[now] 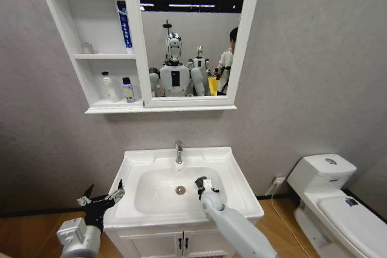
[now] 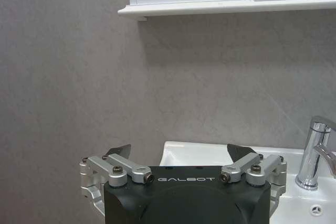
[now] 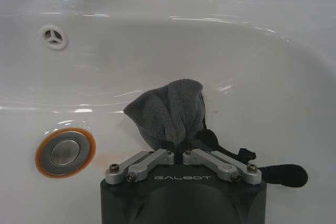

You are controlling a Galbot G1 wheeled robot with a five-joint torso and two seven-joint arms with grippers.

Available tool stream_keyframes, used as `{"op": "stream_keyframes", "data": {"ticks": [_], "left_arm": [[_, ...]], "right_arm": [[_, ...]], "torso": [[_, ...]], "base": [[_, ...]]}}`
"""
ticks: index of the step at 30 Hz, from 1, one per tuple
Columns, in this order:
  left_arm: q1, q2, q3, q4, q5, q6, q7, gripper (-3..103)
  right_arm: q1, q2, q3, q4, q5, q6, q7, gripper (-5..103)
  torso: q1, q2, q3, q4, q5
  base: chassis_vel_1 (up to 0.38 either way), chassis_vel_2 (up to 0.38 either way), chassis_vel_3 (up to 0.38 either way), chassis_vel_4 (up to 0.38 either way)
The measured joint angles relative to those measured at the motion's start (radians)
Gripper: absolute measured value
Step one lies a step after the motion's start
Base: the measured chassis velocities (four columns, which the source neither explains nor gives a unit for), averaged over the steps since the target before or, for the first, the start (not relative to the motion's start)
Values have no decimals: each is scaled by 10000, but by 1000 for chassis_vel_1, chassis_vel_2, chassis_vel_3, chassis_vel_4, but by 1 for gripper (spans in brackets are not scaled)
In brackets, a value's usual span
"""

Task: Move facial cleanser and shampoo from washbasin to cabinet, then wipe washbasin with towel.

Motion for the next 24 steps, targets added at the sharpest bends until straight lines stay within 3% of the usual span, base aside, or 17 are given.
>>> {"op": "stream_keyframes", "data": {"ticks": [13, 24], "left_arm": [[0, 0, 0, 0, 0, 1, 0, 100], [0, 0, 0, 0, 0, 0, 0, 100]], "right_arm": [[317, 934, -222, -1364, -1232, 518, -1381, 2], [763, 1397, -399, -2095, -1459, 870, -2057, 2]], "torso": [[0, 1, 1, -1, 1], [0, -1, 2, 0, 1]], "base": [[0, 0, 0, 0], [0, 0, 0, 0]]}}
